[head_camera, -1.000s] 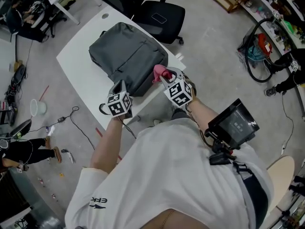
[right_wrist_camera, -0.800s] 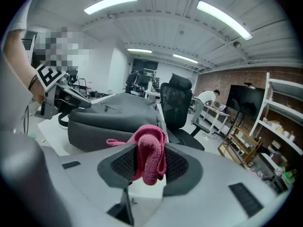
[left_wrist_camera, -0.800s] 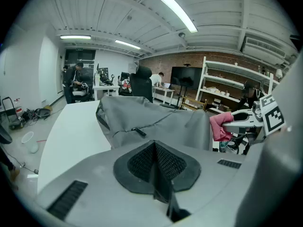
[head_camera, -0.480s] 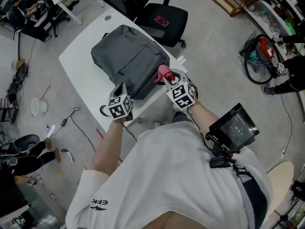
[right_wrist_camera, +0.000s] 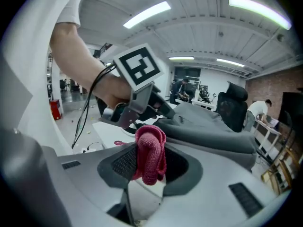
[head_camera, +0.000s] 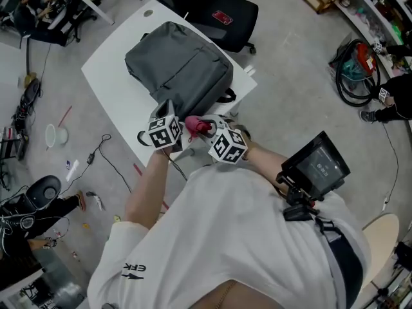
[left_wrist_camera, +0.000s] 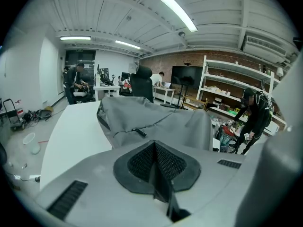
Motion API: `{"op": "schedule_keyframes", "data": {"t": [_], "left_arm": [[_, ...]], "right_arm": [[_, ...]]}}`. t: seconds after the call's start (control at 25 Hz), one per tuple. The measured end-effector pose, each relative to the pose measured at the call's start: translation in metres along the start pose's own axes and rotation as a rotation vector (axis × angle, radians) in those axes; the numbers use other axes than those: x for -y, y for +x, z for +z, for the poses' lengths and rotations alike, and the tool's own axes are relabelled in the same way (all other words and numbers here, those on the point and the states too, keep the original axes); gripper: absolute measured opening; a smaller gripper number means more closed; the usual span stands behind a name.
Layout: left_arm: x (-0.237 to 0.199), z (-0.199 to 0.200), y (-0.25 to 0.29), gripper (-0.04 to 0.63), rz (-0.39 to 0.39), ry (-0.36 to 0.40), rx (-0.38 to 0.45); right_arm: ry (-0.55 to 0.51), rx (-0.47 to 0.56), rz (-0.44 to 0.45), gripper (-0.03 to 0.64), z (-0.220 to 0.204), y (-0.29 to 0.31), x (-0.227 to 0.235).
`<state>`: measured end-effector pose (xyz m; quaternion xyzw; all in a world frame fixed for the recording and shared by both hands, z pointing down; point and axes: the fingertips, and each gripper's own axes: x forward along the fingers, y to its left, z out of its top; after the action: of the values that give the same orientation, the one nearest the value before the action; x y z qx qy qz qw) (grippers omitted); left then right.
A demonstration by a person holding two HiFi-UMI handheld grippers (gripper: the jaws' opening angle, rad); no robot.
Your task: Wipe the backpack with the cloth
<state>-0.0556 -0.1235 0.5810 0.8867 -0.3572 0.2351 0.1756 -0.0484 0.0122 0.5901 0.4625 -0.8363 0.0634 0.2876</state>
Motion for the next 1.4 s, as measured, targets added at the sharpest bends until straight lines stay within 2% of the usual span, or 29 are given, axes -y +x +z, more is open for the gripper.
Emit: {"op": "schedule_keyframes", "data": {"t": [0.12,0.36,0.8,1.04,1.16,1.4], "left_arm": [[0.003,0.003,-0.002,0.003,-0.003,0.009,-0.005],[0.000,0.003,-0.002,0.003,-0.006,0.010,-0.007],[-0.001,-0.008,-0.001,0.003,-0.012,0.006,-0.005],[0.000,-0.006,-0.005,0.003,-0.023,0.014,-0.014],[0.002,-0.007,-0.006,0.003,-0.030,0.015,-0.016],[0.004,-0.004,-0.009,0.003,-0.049,0.007,-0.010]], "right_arm": [[-0.026,-0.020,0.005,0.130,-0.002,0.006,-0.005],[-0.029,-0.045,-0.054,0.129,-0.013,0.001,0.020],[0.095,-0.099,-0.285,0.130,-0.062,-0.037,0.114],[0.208,-0.149,-0.425,0.130,-0.086,-0.061,0.165],[0.244,-0.154,-0.442,0.130,-0.092,-0.067,0.173],[0.235,-0.139,-0.439,0.130,-0.084,-0.074,0.176]]}}
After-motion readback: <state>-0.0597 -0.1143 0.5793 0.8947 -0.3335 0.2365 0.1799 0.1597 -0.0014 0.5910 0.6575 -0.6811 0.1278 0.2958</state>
